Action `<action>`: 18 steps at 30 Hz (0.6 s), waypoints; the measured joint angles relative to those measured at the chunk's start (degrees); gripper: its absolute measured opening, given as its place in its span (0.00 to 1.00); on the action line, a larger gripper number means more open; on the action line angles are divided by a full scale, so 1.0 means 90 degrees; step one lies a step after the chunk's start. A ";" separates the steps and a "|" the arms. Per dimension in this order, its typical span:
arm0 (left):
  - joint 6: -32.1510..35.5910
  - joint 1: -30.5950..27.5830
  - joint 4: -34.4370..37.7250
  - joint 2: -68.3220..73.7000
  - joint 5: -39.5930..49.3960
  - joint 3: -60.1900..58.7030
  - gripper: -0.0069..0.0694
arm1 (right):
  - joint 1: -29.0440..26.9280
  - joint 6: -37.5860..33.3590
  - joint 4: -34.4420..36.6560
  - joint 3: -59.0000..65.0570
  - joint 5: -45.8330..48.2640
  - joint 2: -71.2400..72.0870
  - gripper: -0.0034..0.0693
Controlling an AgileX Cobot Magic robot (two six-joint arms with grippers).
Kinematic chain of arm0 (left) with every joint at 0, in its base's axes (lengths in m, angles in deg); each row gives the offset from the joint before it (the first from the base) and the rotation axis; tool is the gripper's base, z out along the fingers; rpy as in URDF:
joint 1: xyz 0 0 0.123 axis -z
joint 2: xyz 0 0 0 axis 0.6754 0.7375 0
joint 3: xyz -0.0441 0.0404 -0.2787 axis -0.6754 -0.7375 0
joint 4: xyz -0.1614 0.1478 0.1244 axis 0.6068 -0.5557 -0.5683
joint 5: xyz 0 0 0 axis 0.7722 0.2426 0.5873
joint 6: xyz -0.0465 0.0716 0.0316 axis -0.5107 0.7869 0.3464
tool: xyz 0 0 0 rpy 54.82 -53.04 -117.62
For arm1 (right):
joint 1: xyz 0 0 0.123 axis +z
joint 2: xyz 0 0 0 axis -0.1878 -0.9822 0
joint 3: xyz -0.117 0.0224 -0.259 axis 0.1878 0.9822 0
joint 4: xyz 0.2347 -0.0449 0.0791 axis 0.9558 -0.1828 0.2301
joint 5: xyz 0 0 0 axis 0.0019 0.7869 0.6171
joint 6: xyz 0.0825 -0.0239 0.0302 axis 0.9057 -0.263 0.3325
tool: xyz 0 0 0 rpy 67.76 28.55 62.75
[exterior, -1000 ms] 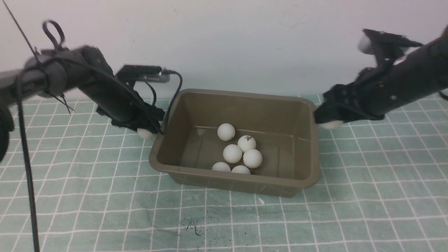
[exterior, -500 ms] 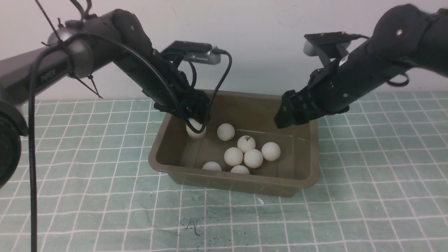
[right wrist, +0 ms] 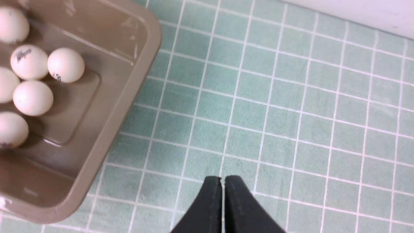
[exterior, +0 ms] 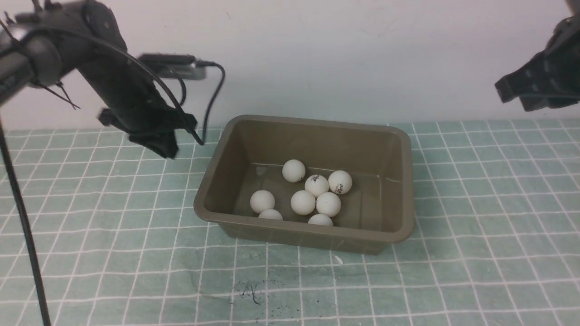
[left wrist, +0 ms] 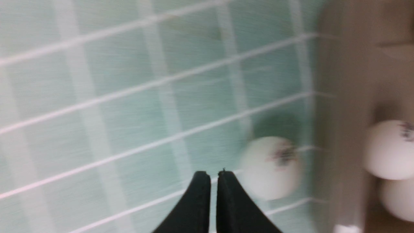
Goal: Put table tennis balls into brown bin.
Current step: 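Reach for and grasp a ping pong ball on the table beside the basket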
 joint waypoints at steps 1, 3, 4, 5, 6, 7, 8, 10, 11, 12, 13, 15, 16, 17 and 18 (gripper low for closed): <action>0.0031 0.0013 0.0050 0.0021 0.0012 0.0000 0.10 | 0.0000 -0.0002 0.0001 0.0016 -0.0016 0.0010 0.03; 0.0378 0.0222 0.0484 0.0214 0.0207 -0.0008 0.08 | 0.0000 0.0002 0.0037 0.0244 -0.0167 0.0050 0.03; 0.0425 0.0273 0.0518 0.0213 0.0283 -0.0007 0.08 | 0.0000 0.0002 0.0037 0.0301 -0.0188 0.0050 0.03; 0.0436 0.0281 0.0535 0.0213 0.0302 -0.0007 0.08 | 0.0000 0.0002 0.0037 0.0301 -0.0188 0.0050 0.03; 0.0529 0.0326 0.0610 0.0159 0.0461 -0.0007 0.08 | 0.0000 0.0002 0.0037 0.0440 -0.0221 0.0050 0.03; 0.0529 0.0332 0.0610 0.0150 0.0461 -0.0007 0.08 | 0.0000 0.0002 0.0037 0.0455 -0.0231 0.0050 0.03; 0.0583 0.0332 0.0599 0.0093 0.0509 -0.0007 0.08 | -0.0005 0.0002 0.0037 0.0521 -0.0252 0.0045 0.03; 0.0689 0.0304 0.0427 -0.0075 0.0517 -0.0007 0.08 | -0.0005 0.0019 0.0037 0.0630 -0.0341 0.0045 0.03; 0.0709 0.0251 0.0193 -0.0184 0.0533 -0.0001 0.08 | -0.0005 0.0019 0.0044 0.0725 -0.0443 0.0045 0.03; 0.0712 0.0204 0.0063 -0.0229 0.0549 -0.0001 0.09 | -0.0005 0.0019 0.0052 0.0739 -0.0470 0.0045 0.03; 0.0712 0.0167 -0.0006 -0.0243 0.0566 -0.0001 0.09 | -0.0005 0.0021 0.0061 0.0745 -0.0504 0.0045 0.03; 0.0712 0.0096 -0.0016 -0.0203 0.0594 -0.0001 0.14 | -0.0005 0.0021 0.0061 0.0748 -0.0545 0.0045 0.03; 0.0712 0.0081 0.0010 -0.0145 0.0594 -0.0001 0.18 | -0.0005 0.0021 0.0068 0.0748 -0.0552 0.0045 0.03; 0.0712 0.0081 0.0044 -0.0097 0.0594 -0.0001 0.20 | -0.0005 0.0026 0.0073 0.0748 -0.0558 0.0045 0.03; 0.0712 0.0081 0.0097 -0.0049 0.0599 -0.0001 0.23 | -0.0005 0.0026 0.0080 0.0748 -0.0560 0.0045 0.03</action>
